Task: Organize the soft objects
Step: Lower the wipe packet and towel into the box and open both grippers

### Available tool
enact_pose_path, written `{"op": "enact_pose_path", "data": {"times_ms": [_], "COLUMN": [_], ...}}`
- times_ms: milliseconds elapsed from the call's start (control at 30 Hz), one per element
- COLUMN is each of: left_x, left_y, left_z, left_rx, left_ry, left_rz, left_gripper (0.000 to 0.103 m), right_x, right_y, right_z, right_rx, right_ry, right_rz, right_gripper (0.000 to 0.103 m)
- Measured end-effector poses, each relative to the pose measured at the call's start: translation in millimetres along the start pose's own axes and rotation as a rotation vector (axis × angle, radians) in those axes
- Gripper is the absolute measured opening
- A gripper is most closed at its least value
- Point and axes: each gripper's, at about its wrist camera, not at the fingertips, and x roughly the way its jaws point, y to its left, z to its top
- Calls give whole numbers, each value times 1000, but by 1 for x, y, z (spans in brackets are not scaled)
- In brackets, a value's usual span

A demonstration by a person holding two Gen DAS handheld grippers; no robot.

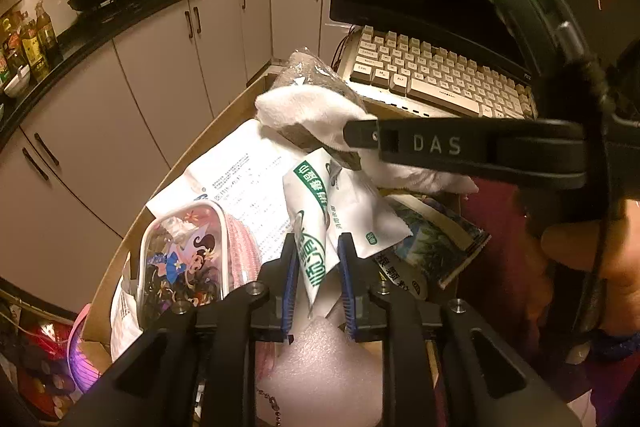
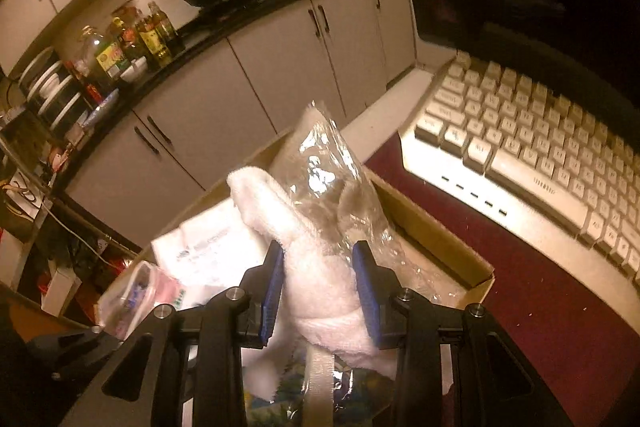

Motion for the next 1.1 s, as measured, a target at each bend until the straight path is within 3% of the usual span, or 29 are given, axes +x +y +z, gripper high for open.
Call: {"op": "enact_pose_path", "data": {"times_ms": [100,133,167,233,267,467,633,700,900,1000,1100], "left_x": [-1,-1,-1,-3,-5,-19,-42,-51,-87,-91,-89], "left_y": [1,1,1,2,2,-6,-13,-18,-52,-65,-77], "left_z": [-1,-1,-2,-4,-5,-9,-19,-23,-42,-47,-56], "left_rx": [-8,-14,-25,-41,-47,-55,-75,-70,19,52,75], "left_ry": [-6,-6,-9,-21,-27,-69,-125,-143,-275,-278,-279], "left_rz": [-3,-5,-9,-15,-21,6,40,77,301,343,472], "left_gripper": [33,43,55,66,69,86,90,93,103,103,103], "right_x": [-3,-6,-11,-22,-27,-64,-103,-114,-119,-119,-119], "right_y": [-2,-1,0,1,2,7,-5,-15,-45,-47,-43], "right_z": [-2,-2,-3,-4,-5,-13,-36,-47,-80,-93,-102], "right_rx": [-2,-6,-11,-14,-13,-9,21,33,108,105,68], "right_ry": [-11,-17,-29,-58,-71,-158,-244,-257,-211,-187,-180], "right_rz": [11,9,9,24,29,45,52,58,112,127,100], "right_gripper": [39,39,42,53,59,73,94,97,102,102,102]}}
